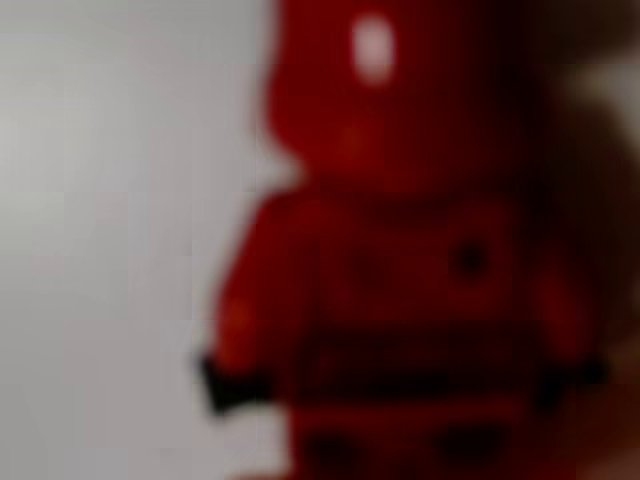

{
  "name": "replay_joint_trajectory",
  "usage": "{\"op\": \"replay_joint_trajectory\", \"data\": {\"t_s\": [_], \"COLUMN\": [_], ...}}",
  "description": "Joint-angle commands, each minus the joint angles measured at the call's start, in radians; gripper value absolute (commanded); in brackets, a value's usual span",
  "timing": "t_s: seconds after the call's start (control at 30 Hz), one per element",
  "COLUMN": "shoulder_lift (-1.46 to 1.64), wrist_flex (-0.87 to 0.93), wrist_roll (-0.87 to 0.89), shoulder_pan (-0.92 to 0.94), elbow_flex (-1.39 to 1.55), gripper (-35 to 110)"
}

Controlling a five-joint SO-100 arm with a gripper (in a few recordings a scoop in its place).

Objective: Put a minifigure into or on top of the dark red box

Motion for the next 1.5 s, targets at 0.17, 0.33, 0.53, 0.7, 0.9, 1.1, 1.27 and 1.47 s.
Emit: {"op": "replay_joint_trajectory", "data": {"t_s": [0.17,0.33,0.53,0.7,0.9,1.1,1.27,1.47], "shoulder_lift": [0.014,0.058,0.202,0.425,0.684,0.572,0.423,0.232], "wrist_flex": [-0.003,0.112,0.368,0.515,0.680,0.749,0.739,0.736], "wrist_roll": [-0.011,-0.103,-0.362,-0.626,-0.838,-1.126,-1.379,-1.606], "shoulder_pan": [-0.009,0.032,0.175,0.345,0.552,0.742,0.887,1.020], "elbow_flex": [0.014,-0.041,-0.143,-0.143,-0.186,-0.344,-0.489,-0.695], "gripper": [3,2,1,1,1,0,0,0]}}
